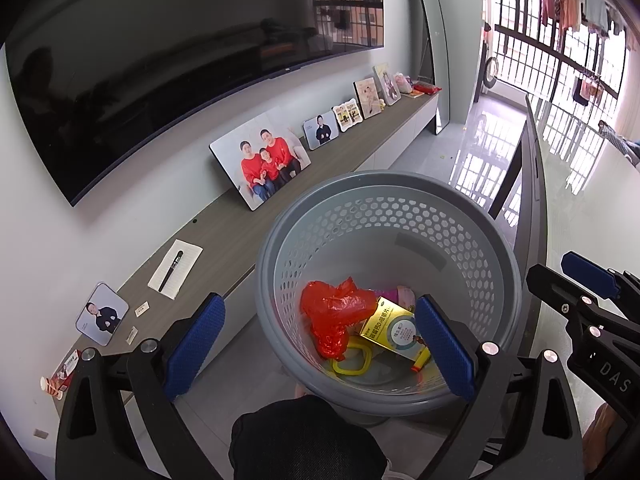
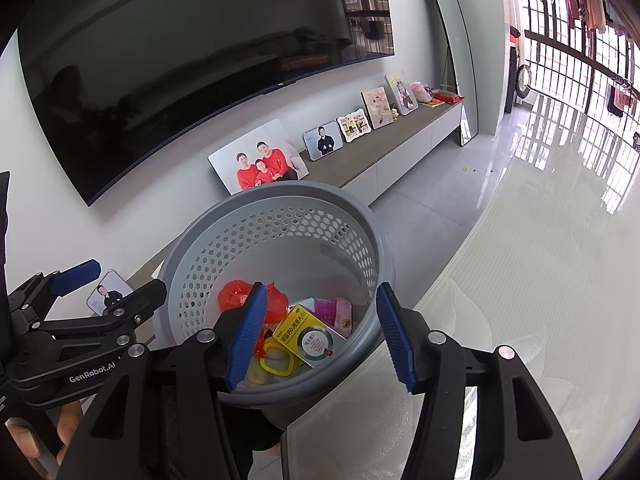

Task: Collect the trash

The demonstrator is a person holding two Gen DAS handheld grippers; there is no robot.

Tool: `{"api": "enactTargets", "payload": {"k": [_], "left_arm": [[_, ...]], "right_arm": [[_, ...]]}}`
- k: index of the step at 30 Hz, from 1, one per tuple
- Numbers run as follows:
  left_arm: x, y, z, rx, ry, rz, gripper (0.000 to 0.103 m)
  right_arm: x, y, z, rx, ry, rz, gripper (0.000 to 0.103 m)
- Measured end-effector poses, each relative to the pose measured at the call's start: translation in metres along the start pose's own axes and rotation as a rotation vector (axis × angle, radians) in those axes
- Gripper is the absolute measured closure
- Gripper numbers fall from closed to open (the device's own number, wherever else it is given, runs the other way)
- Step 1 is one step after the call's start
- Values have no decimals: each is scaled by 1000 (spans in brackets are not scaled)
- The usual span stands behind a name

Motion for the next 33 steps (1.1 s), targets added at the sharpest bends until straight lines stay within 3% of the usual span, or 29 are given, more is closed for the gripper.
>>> {"api": "enactTargets", "payload": {"k": [33], "left_arm": [[3, 0, 4, -11, 32, 1, 6]], "right_arm": [[0, 0, -1, -3, -2, 0, 48]]}}
Point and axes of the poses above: each gripper's, at about its wrist camera, not at the fingertips, and z roughly the way its jaws point, y to its left, x to its underside, the point moved 7 cm from there along z, roughly the way its jaws point, and after that the axes turned 7 degrees about -x, right-handed, at the moved point
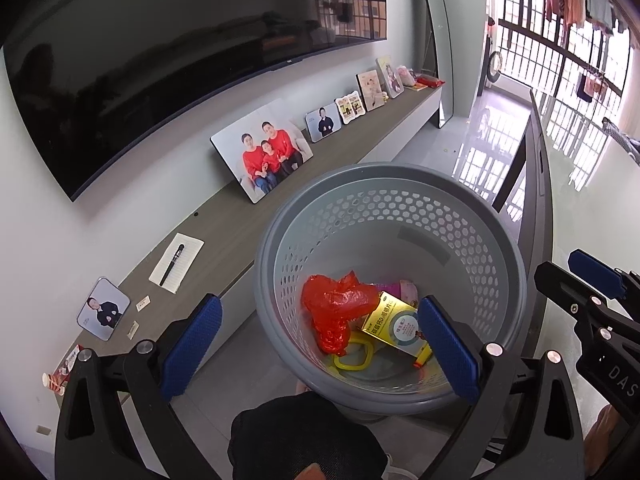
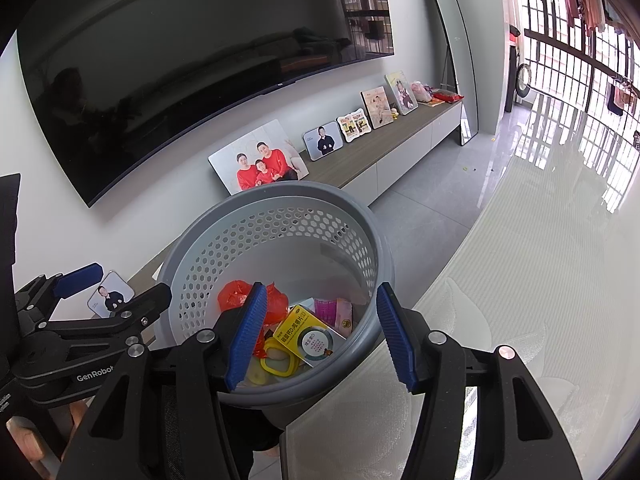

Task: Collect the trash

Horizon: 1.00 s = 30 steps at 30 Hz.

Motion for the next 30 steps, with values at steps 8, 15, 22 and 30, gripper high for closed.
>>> {"api": "enactTargets", "payload": {"k": [8, 15, 22, 30], "left_arm": [[1, -1, 0, -3, -4, 4, 6], [0, -1, 1, -10, -4, 3, 6], [-1, 0, -1, -12, -12, 4, 6], [-2, 1, -1, -15, -12, 1, 6]], "right_arm": [[0, 0, 0, 0, 1, 1, 48], [0, 0, 0, 0, 0, 1, 48], [0, 0, 0, -1, 1, 0, 48], [0, 1, 0, -1, 2, 0, 48]]}}
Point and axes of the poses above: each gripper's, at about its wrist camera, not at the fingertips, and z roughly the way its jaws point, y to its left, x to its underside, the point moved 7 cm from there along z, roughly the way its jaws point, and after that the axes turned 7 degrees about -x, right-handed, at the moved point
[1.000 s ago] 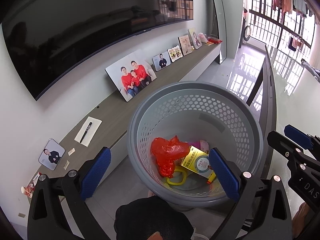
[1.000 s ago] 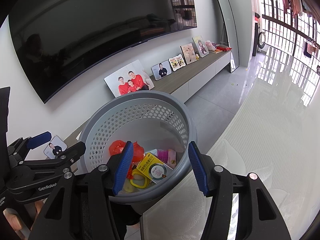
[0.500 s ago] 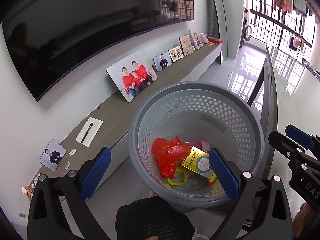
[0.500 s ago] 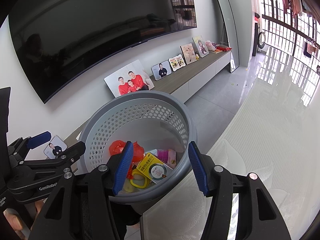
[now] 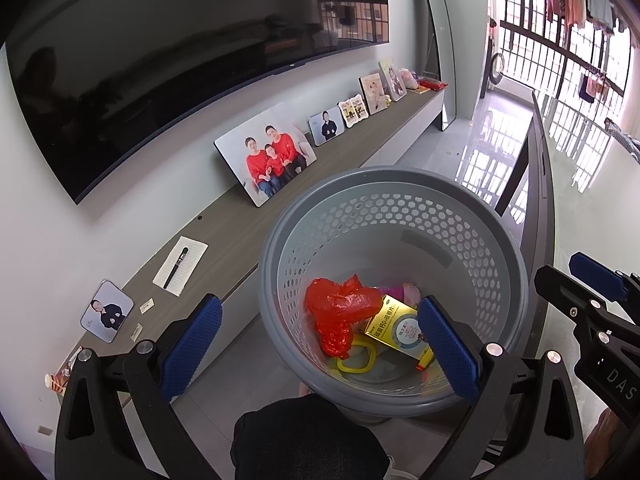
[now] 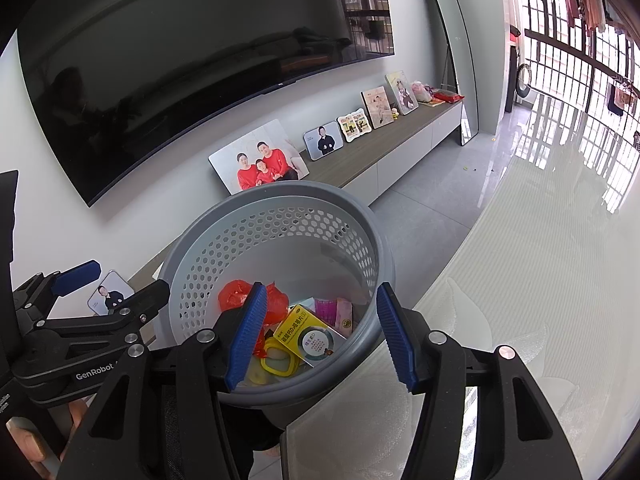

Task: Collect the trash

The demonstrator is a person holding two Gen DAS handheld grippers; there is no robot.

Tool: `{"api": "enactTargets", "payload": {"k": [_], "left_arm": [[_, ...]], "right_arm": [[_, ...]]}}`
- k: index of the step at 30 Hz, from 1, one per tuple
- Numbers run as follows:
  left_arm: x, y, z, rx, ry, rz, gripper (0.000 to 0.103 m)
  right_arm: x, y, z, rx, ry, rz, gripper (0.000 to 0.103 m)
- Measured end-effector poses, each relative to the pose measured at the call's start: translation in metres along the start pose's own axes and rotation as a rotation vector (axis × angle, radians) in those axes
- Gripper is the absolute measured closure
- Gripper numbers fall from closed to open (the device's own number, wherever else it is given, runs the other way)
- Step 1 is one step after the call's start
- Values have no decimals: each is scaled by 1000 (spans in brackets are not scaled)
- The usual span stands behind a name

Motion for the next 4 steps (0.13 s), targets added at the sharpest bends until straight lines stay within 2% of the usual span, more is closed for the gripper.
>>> {"api": "enactTargets", "payload": {"k": [4], "left_arm": [[0, 0, 0, -2, 0, 1, 6]], "right_arm": [[0, 0, 0, 1, -1, 0, 47]]}}
Point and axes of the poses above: each gripper's, at about its wrist camera, not at the fingertips, and z roughly the way its jaws point, y to its left, x to its underside, the point moved 7 cm from there along z, roughly the way its jaws point, and after that the axes turned 7 degrees about -x, right-handed, at the moved point
